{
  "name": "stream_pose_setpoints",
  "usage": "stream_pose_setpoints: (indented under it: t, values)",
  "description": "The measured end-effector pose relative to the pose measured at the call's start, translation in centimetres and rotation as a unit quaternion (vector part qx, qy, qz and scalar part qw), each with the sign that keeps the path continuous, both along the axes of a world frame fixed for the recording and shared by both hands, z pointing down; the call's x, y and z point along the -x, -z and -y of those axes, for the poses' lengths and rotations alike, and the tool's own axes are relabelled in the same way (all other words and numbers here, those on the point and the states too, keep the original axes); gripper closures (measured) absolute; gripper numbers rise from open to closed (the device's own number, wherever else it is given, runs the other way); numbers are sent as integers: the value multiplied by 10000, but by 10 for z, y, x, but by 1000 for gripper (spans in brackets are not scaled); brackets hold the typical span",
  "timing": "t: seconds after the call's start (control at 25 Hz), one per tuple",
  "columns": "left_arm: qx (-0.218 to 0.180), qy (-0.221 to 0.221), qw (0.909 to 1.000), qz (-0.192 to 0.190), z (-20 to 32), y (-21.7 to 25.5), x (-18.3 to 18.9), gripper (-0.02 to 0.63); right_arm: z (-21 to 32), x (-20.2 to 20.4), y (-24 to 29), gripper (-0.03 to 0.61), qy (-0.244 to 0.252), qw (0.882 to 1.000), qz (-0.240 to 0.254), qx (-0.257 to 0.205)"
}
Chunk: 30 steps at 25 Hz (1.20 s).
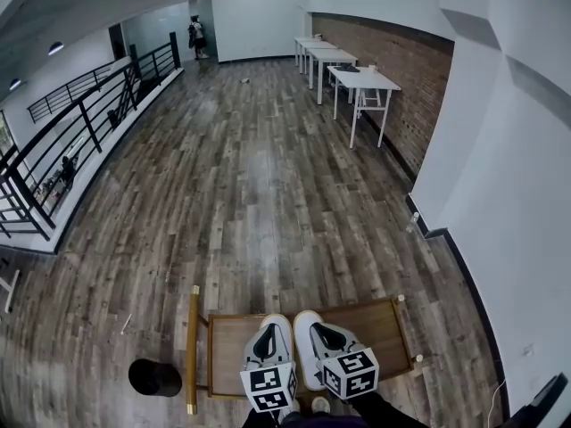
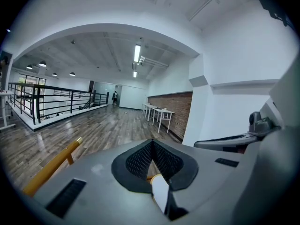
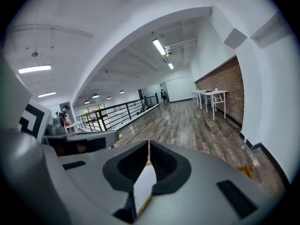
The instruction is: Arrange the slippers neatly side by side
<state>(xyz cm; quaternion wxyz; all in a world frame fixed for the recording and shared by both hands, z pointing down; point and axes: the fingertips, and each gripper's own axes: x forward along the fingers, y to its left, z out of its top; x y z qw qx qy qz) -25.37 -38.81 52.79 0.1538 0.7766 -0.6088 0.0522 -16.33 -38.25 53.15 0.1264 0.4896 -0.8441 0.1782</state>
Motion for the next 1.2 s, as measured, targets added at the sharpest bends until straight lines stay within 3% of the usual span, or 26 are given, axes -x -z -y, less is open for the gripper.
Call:
stream_pose_setpoints:
  t: [0.36,1.2]
  values:
    - [-51,3,10000,65,-3,-4,-1,624,-1,-6,5,580,-229,9987,-122,-438]
    - [-43,170,9996,231,-5,-5,6,624,9,-29,2,580,-433,9981,-103,-415]
